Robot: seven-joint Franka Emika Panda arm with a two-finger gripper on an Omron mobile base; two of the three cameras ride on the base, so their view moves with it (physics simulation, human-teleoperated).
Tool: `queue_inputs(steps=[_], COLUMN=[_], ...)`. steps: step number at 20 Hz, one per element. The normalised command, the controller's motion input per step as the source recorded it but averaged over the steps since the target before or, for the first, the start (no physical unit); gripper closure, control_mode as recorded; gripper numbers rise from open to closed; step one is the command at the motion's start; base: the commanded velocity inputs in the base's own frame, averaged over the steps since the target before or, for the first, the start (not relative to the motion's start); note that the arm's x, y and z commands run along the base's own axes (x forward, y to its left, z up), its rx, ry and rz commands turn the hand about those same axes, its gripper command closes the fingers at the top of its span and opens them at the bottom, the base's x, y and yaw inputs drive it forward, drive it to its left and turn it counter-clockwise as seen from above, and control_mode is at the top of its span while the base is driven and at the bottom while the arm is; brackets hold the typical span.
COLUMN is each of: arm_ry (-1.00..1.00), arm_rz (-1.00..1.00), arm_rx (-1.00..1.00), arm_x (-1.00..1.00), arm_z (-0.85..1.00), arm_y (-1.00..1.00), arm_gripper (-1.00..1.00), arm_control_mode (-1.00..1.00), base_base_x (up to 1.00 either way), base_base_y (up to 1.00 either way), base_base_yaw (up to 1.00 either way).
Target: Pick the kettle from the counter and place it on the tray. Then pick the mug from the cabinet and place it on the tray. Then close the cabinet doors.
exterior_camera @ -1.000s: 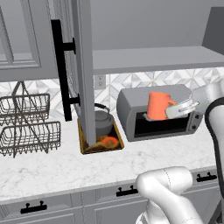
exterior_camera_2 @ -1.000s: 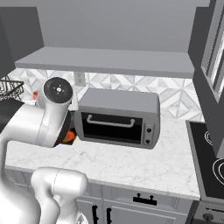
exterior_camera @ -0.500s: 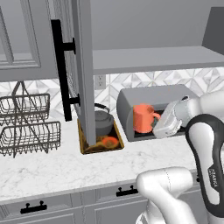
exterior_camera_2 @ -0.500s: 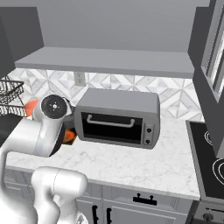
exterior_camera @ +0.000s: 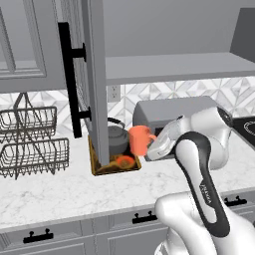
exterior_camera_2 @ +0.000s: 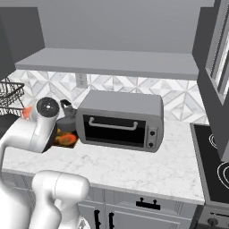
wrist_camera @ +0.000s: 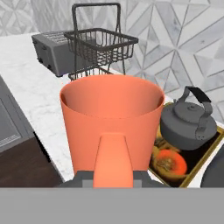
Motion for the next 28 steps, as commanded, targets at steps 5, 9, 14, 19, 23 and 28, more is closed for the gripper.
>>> queue_inputs(steps=[5,9,14,19,23,28], arm_ry=[0.05,0.10,0.12,0.01,0.00,0.00], arm_rz=[-0.02,-0.01,-0.08,-0.03,-0.06,-0.05], arm_rx=[-0.05,-0.08,-0.08,-0.06,-0.03,0.00], arm_x=[0.45,0.51,0.56,0.38,0.39,0.36], arm_z=[-0.54,-0.47,-0.39,-0.34,-0.30,-0.33], arm_y=[0.28,0.13,0.20,0.20,0.17,0.12], arm_gripper=[1.00,1.00,1.00,1.00,1.00,1.00], arm_control_mode=[-1.00,-1.00,-1.00,-1.00,-1.00,-1.00], base_base_x=[0.00,0.00,0.00,0.00,0.00,0.00], base_base_y=[0.00,0.00,0.00,0.00,0.00,0.00], base_base_yaw=[0.00,0.00,0.00,0.00,0.00,0.00])
